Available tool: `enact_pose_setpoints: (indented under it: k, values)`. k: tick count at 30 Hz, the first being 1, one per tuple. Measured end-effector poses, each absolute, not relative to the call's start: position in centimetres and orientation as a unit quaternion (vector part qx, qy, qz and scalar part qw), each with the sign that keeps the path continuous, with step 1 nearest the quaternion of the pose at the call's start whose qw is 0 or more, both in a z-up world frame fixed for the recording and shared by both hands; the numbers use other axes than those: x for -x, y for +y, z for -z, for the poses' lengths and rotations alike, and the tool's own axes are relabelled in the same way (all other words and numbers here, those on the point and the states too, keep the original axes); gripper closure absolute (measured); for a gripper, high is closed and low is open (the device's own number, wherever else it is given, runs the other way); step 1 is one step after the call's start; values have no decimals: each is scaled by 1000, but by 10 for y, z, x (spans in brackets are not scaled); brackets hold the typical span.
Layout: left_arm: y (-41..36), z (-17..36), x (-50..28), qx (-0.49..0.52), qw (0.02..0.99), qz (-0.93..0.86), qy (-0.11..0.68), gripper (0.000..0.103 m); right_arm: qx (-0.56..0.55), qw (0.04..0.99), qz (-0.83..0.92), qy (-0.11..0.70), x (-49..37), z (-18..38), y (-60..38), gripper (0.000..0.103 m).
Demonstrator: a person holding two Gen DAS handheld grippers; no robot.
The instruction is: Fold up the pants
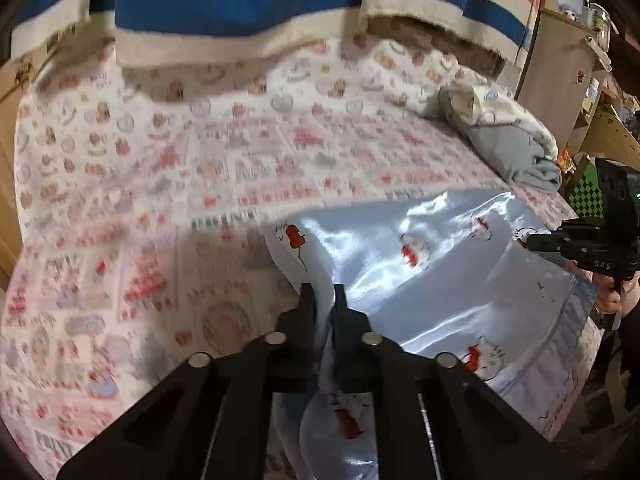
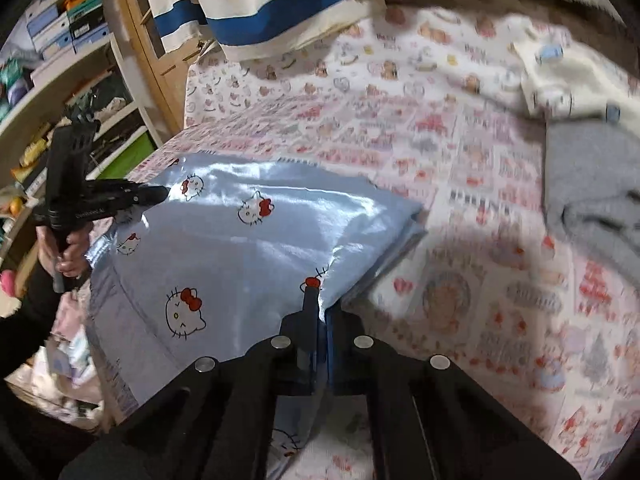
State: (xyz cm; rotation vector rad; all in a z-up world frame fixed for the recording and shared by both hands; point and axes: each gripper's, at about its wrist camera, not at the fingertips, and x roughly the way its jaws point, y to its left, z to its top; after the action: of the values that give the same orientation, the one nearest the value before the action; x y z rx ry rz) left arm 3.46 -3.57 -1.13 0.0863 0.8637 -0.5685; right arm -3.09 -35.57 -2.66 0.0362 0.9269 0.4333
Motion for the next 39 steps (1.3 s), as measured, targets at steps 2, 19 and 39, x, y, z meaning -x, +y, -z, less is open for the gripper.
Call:
enact_pose_setpoints:
  k: [2,19,39]
  values:
    - [-36,3,-40,-46,876,266,400,98,-20,879,-205,431,26,18,-357,101]
    - [-69,5,-136,-82,894,211,387,97,-22,906,-113,408,-68,16,-374,101]
    - [-27,-50,26,-100,955,176,216,29,24,947,-134,290,75,-52,-337,72]
